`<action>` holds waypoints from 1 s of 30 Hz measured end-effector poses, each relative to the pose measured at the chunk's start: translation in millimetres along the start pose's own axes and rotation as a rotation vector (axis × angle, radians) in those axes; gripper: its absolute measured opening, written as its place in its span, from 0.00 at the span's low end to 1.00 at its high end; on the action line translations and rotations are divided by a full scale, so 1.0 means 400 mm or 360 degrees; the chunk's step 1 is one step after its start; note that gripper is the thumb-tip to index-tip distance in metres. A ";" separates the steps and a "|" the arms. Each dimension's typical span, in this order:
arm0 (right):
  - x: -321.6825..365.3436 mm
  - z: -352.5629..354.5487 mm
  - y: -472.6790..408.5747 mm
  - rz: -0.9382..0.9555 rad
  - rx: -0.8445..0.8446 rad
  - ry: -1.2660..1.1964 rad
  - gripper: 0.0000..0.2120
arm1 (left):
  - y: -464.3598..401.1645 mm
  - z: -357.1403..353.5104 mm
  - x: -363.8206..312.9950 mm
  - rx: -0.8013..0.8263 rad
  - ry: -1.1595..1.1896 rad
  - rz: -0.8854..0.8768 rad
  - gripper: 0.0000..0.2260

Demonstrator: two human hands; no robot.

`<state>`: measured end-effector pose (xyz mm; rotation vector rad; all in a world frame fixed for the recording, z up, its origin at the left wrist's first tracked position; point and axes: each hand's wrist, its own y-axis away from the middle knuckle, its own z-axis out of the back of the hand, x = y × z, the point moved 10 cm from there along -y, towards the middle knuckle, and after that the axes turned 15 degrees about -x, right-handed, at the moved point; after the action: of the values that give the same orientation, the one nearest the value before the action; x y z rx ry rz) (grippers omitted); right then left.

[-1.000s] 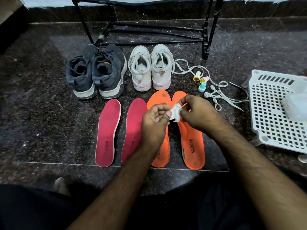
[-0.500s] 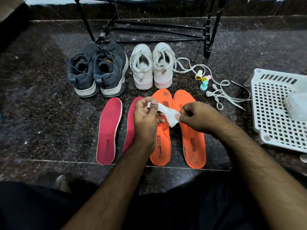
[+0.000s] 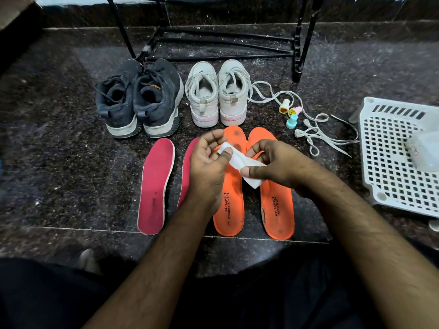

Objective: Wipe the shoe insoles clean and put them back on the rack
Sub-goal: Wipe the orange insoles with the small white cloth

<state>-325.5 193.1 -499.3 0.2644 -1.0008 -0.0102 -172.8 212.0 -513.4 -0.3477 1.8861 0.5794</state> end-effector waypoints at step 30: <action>0.078 0.027 -0.011 0.0412 -0.0193 -0.0109 0.08 | 0.036 -0.024 0.086 0.0045 -0.0088 0.0457 0.16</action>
<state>-317.2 182.7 -469.0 0.0225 -1.0925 0.1562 -200.6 220.0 -539.0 -0.0402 1.9022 0.7448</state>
